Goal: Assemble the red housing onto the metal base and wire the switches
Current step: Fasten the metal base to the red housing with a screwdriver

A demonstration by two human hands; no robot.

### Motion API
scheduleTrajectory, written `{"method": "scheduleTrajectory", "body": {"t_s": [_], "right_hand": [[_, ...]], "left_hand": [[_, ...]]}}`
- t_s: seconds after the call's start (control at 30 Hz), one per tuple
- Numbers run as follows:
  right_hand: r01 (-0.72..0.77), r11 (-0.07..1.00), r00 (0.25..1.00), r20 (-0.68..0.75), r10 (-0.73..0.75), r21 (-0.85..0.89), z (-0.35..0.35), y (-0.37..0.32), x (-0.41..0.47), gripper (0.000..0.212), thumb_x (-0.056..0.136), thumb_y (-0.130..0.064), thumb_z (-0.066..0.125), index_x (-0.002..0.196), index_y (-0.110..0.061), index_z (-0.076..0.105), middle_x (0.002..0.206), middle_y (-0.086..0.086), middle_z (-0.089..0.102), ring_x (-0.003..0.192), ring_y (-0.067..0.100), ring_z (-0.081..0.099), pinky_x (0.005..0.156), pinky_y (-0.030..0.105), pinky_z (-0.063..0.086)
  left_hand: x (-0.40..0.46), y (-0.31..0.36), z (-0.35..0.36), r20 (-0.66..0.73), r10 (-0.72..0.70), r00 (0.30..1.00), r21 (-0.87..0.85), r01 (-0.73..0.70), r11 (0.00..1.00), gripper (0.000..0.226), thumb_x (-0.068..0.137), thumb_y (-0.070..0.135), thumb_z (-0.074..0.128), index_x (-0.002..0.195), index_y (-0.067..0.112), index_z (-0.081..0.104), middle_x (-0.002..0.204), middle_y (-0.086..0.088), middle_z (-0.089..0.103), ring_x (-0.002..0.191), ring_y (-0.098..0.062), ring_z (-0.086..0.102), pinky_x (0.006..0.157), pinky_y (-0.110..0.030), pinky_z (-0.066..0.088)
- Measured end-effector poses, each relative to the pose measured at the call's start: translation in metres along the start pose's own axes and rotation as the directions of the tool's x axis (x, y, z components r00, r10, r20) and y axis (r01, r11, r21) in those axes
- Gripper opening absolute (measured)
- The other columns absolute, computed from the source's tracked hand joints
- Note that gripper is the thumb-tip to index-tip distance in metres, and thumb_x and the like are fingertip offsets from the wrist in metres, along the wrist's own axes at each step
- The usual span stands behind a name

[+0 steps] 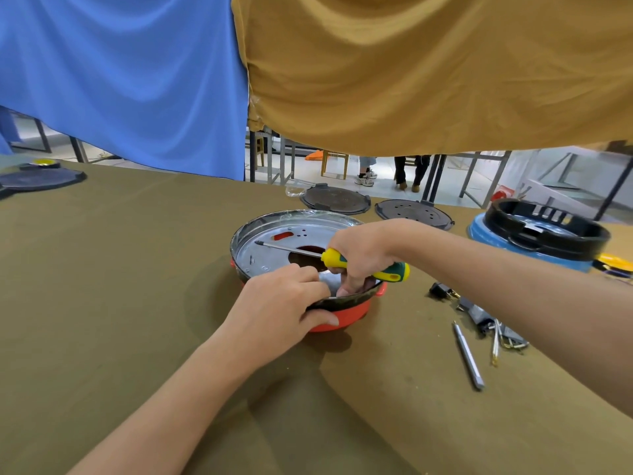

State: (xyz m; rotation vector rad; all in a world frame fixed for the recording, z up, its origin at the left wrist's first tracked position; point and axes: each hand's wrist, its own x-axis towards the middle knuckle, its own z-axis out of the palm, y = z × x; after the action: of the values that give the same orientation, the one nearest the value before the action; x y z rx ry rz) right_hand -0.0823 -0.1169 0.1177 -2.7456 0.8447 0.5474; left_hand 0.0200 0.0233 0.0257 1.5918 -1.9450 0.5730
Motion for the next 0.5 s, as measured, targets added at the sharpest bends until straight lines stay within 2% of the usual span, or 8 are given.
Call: {"method": "scheduleTrajectory", "body": {"t_s": [0.1, 0.17, 0.33, 0.4, 0.5], "right_hand": [[-0.005, 0.999, 1.0, 0.008, 0.005, 0.048, 0.0, 0.001, 0.001, 0.028, 0.081, -0.027, 0.081, 0.081, -0.021, 0.053, 0.084, 0.004, 0.062, 0.083, 0.028, 0.062, 0.084, 0.043, 0.057], [-0.003, 0.999, 1.0, 0.001, 0.002, 0.043, 0.0, 0.002, 0.0, 0.029, 0.08, -0.028, 0.081, 0.082, -0.02, 0.054, 0.085, 0.004, 0.062, 0.085, 0.029, 0.063, 0.085, 0.043, 0.056], [0.063, 0.995, 0.997, -0.053, -0.059, 0.073, 0.003, 0.008, -0.005, 0.032, 0.08, -0.028, 0.082, 0.075, -0.012, 0.054, 0.096, 0.017, 0.072, 0.088, 0.037, 0.068, 0.081, 0.049, 0.059], [0.096, 0.981, 0.995, -0.043, -0.091, 0.166, 0.002, 0.013, -0.007, 0.032, 0.082, -0.023, 0.08, 0.071, -0.009, 0.052, 0.087, 0.021, 0.071, 0.081, 0.038, 0.068, 0.075, 0.052, 0.06], [0.152, 0.947, 0.987, -0.085, -0.133, 0.282, -0.001, 0.021, -0.013, 0.03, 0.09, -0.022, 0.072, 0.073, -0.002, 0.057, 0.073, 0.012, 0.072, 0.07, 0.025, 0.073, 0.067, 0.041, 0.062]], "left_hand": [[0.0, 0.0, 0.0, 0.01, -0.001, 1.0, -0.006, 0.001, 1.0, 0.028, 0.075, 0.045, 0.08, 0.076, 0.019, 0.07, 0.073, 0.009, 0.06, 0.067, -0.014, 0.056, 0.045, -0.033, 0.047], [0.0, 0.0, -0.001, 0.004, 0.001, 1.0, -0.006, -0.001, 1.0, 0.028, 0.075, 0.044, 0.08, 0.076, 0.019, 0.069, 0.073, 0.008, 0.06, 0.066, -0.015, 0.056, 0.045, -0.031, 0.045], [-0.001, 0.0, -0.003, 0.011, 0.012, 1.0, -0.012, -0.011, 1.0, 0.024, 0.079, 0.043, 0.078, 0.079, 0.019, 0.07, 0.075, 0.008, 0.06, 0.067, -0.015, 0.055, 0.046, -0.032, 0.045], [-0.002, 0.001, -0.003, 0.002, 0.016, 1.0, -0.008, -0.016, 1.0, 0.021, 0.079, 0.039, 0.079, 0.081, 0.019, 0.071, 0.075, 0.008, 0.06, 0.066, -0.016, 0.056, 0.045, -0.034, 0.047], [-0.002, 0.004, -0.003, -0.017, 0.037, 0.999, 0.011, -0.037, 0.999, 0.02, 0.074, 0.032, 0.084, 0.081, 0.018, 0.071, 0.074, 0.006, 0.06, 0.066, -0.017, 0.058, 0.044, -0.033, 0.048]]}}
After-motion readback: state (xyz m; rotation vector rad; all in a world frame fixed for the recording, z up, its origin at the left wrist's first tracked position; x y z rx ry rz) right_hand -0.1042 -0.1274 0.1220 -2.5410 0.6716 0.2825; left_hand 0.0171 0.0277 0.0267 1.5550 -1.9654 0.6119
